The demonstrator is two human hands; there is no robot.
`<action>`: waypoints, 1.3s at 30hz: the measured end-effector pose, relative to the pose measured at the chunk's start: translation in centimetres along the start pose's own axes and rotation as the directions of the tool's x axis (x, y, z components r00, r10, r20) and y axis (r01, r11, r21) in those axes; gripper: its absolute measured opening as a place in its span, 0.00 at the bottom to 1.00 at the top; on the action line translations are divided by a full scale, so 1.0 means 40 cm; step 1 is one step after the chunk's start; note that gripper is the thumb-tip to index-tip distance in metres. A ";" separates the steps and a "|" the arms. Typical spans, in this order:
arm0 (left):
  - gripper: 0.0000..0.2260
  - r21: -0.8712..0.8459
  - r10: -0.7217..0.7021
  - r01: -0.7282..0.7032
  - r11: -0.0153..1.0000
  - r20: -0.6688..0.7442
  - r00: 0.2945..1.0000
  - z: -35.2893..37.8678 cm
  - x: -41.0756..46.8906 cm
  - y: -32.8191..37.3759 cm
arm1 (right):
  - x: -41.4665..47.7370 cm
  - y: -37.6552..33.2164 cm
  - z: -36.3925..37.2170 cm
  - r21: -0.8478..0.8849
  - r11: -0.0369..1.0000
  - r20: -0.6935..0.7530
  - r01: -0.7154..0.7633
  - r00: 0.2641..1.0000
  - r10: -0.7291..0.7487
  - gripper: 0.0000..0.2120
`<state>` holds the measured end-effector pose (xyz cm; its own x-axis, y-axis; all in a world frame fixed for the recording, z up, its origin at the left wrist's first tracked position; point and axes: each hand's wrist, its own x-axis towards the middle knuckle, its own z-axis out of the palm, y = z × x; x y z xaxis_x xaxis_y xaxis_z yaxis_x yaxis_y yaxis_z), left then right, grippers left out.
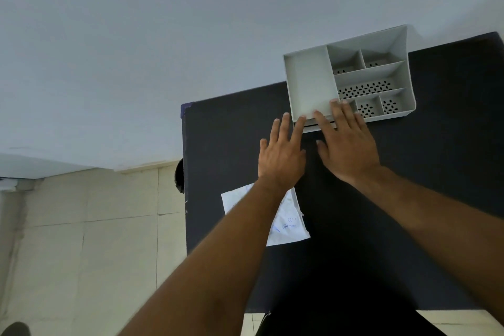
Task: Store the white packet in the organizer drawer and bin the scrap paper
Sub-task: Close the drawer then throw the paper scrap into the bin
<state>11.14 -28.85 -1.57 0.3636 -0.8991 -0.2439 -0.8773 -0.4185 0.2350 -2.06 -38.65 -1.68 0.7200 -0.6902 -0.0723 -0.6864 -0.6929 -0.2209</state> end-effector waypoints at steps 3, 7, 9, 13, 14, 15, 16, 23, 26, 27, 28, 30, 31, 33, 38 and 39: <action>0.34 -0.073 -0.027 0.026 0.997 -0.013 1.000 0.029 -0.076 -0.014 | -0.070 -0.036 0.018 0.029 1.000 0.017 0.002 1.000 -0.002 0.35; 0.30 -0.122 -0.072 0.064 0.991 -0.066 0.995 0.071 -0.176 -0.050 | -0.166 -0.097 0.055 0.059 0.993 0.063 0.100 0.993 -0.103 0.32; 0.29 -0.121 -0.135 0.125 0.985 -0.073 0.988 0.093 -0.228 -0.078 | -0.202 -0.131 0.081 0.089 0.982 0.079 0.165 0.982 -0.173 0.29; 0.30 -0.088 -0.322 0.320 0.943 -0.004 0.947 0.134 -0.315 -0.144 | -0.239 -0.196 0.130 0.155 0.938 0.174 0.311 0.926 -0.335 0.31; 0.30 -0.064 -0.365 0.366 0.929 0.030 0.931 0.143 -0.334 -0.158 | -0.244 -0.214 0.136 0.176 0.920 0.205 0.349 0.902 -0.381 0.31; 0.30 -0.037 -0.398 0.401 0.915 0.066 0.915 0.149 -0.349 -0.171 | -0.246 -0.231 0.139 0.195 0.904 0.248 0.380 0.873 -0.420 0.32; 0.31 -0.017 -0.432 0.436 0.900 0.104 0.896 0.154 -0.368 -0.183 | -0.248 -0.251 0.143 0.204 0.895 0.320 0.397 0.837 -0.445 0.33; 0.34 -0.082 -0.418 0.441 0.894 0.203 0.885 0.189 -0.453 -0.229 | -0.214 -0.333 0.199 -0.085 0.957 0.579 0.277 0.795 -0.179 0.41; 0.38 -0.193 -0.416 0.460 0.867 0.230 0.880 0.182 -0.454 -0.226 | -0.201 -0.347 0.206 -0.053 0.976 0.615 0.213 0.777 -0.136 0.39; 0.40 -0.260 -0.413 0.477 0.840 0.265 0.871 0.187 -0.453 -0.225 | -0.203 -0.352 0.209 -0.025 0.981 0.620 0.193 0.773 -0.136 0.37; 0.40 -0.346 -0.402 0.491 0.799 0.300 0.865 0.184 -0.451 -0.224 | -0.207 -0.354 0.214 0.025 0.987 0.607 0.157 0.782 -0.140 0.32; 0.37 -0.546 -0.360 0.528 0.651 0.390 0.848 0.186 -0.449 -0.228 | -0.216 -0.357 0.220 0.209 0.978 0.563 -0.010 0.819 -0.112 0.23; 0.35 -0.629 -0.332 0.542 0.557 0.430 0.840 0.182 -0.454 -0.233 | -0.219 -0.361 0.220 0.311 0.941 0.565 -0.134 0.822 -0.070 0.19; 0.30 -0.745 -0.269 0.559 0.365 0.490 0.829 0.170 -0.470 -0.243 | -0.222 -0.372 0.218 0.489 0.769 0.629 -0.411 0.777 0.015 0.11; 0.32 -0.792 -0.121 0.605 -0.077 0.610 0.783 0.128 -0.510 -0.288 | -0.233 -0.390 0.197 0.646 0.250 0.735 -0.721 0.676 0.050 0.10; 0.32 -0.794 -0.104 0.602 -0.080 0.608 0.787 0.122 -0.516 -0.297 | -0.235 -0.394 0.190 0.652 0.202 0.742 -0.731 0.670 0.033 0.09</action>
<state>12.52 -4.68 -3.93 0.1872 -0.5863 -0.7882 0.5381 -0.6101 0.5816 2.77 -19.63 -4.89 0.5357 -0.3307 -0.7769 -0.5981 0.5010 -0.6256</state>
